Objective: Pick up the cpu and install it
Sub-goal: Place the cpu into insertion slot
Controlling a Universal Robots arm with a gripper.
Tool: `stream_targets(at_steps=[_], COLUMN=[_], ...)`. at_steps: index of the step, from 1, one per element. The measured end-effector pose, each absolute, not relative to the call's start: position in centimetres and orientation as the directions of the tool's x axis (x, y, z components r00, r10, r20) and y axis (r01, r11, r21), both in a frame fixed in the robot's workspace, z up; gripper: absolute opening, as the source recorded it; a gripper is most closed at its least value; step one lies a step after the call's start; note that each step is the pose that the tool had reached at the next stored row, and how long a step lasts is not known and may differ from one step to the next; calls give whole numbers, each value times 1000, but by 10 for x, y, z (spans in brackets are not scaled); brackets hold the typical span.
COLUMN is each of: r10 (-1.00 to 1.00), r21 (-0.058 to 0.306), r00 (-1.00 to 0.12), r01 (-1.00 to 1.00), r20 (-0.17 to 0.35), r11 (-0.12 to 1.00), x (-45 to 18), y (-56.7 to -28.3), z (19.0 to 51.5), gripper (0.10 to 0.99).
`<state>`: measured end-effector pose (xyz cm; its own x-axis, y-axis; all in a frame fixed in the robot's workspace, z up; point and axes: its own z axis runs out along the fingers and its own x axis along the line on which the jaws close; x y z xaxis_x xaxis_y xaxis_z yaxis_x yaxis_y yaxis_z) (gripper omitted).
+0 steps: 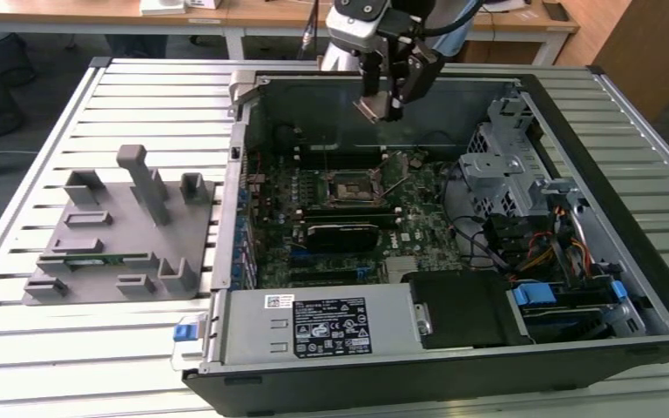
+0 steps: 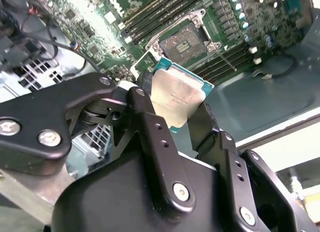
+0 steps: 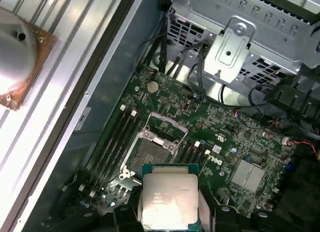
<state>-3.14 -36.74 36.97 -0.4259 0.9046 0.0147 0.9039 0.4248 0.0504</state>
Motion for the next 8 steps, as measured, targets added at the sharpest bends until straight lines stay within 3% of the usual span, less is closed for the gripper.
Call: stream_targets(at_steps=[8], r10=[955], r21=[50], r00=[-296], r01=[954], r20=[14], r11=[295], x=[-31], y=[-367], z=[367], gripper=[533])
